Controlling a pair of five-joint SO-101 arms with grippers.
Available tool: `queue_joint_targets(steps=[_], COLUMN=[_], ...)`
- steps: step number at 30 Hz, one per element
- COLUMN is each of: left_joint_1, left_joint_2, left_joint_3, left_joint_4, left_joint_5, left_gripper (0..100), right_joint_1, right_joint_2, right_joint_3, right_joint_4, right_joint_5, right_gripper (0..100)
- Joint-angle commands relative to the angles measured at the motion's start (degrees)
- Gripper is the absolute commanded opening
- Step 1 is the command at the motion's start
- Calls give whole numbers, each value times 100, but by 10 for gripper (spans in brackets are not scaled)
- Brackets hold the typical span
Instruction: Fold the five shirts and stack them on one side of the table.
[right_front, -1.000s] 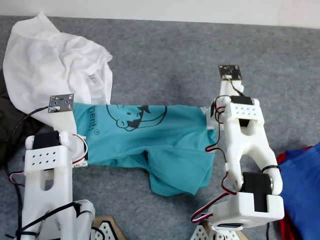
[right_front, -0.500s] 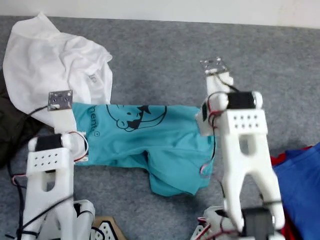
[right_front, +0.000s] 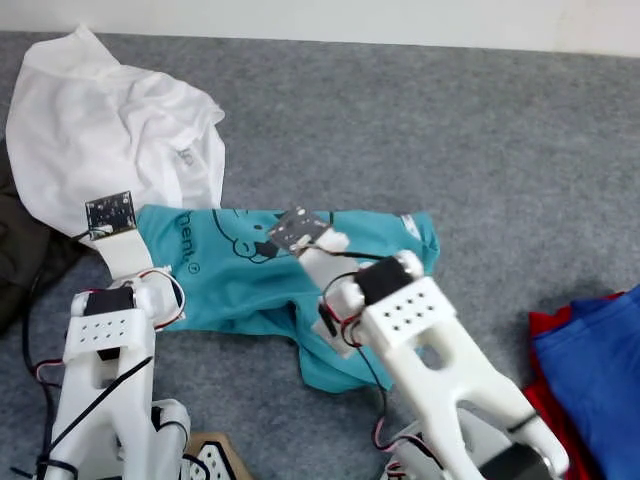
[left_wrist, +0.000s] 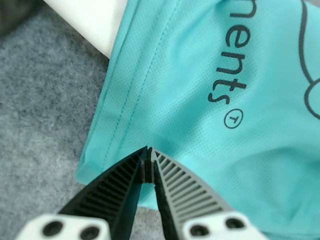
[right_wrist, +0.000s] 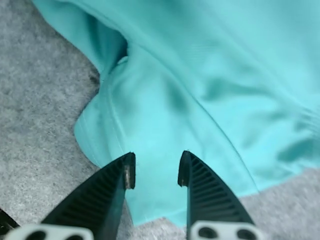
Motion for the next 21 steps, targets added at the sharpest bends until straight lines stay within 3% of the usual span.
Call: queue_joint_targets(steps=[1, 8, 21], left_joint_1=[57, 57, 57], left_joint_2=[-40, -40, -40], left_joint_3=[127, 145, 163], left_joint_4=[-387, -404, -404], left_joint_5=[44, 44, 35], left_gripper=[10, 10, 10], right_joint_1=[-435, -1218, -760], right_joint_2=[303, 497, 549], right_joint_3=[48, 84, 725], right_joint_4=[-295, -347, -1138], right_joint_5=[-26, -193, 105], right_gripper=[145, 145, 176])
